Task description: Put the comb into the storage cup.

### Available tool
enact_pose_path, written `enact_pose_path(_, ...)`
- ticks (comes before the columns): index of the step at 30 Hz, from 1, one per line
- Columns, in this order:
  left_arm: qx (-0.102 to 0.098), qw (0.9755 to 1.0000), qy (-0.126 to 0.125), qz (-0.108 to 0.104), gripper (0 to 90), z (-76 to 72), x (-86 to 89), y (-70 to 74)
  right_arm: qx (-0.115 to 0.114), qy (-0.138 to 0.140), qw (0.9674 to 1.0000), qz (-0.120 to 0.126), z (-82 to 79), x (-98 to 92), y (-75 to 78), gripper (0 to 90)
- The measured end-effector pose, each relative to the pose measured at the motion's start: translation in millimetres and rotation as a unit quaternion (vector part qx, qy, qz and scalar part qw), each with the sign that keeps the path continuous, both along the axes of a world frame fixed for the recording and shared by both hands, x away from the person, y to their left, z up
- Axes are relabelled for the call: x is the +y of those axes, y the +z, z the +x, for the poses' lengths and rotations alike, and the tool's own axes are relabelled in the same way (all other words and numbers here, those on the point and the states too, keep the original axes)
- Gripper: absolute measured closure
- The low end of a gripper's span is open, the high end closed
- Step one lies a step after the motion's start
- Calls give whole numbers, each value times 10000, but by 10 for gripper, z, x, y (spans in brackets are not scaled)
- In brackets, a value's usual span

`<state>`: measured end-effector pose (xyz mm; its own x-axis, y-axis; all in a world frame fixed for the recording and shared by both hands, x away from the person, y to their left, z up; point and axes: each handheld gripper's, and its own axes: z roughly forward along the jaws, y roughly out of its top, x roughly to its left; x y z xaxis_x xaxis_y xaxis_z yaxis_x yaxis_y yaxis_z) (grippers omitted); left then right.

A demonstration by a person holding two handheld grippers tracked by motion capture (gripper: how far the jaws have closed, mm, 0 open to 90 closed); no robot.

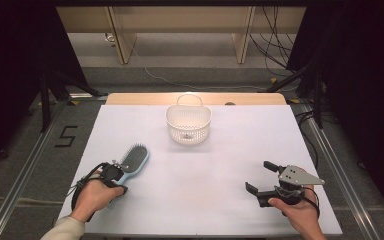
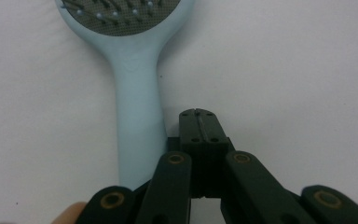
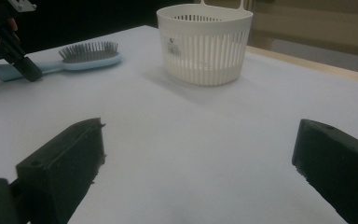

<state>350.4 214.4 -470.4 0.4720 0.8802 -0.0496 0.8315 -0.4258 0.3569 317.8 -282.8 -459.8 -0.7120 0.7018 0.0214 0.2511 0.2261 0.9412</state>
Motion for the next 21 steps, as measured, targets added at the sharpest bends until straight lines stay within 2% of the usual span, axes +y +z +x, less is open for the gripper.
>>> enact_pose_path(7,-31,9999,-20,128,900,-1,15,4,-2,11,10000,6,-1,0,0,30)
enact_pose_path(16,-112,9998,-82,159,899,-12,11,1,12,23,10000,5,-1,3,1,33)
enact_pose_path(20,-223,9997,-129,36,896,-33,12,46,0,35,10000,15,-1,4,2,33)
enact_pose_path(21,-247,9996,-142,23,861,-37,13,57,0,35,10000,14,0,4,2,34)
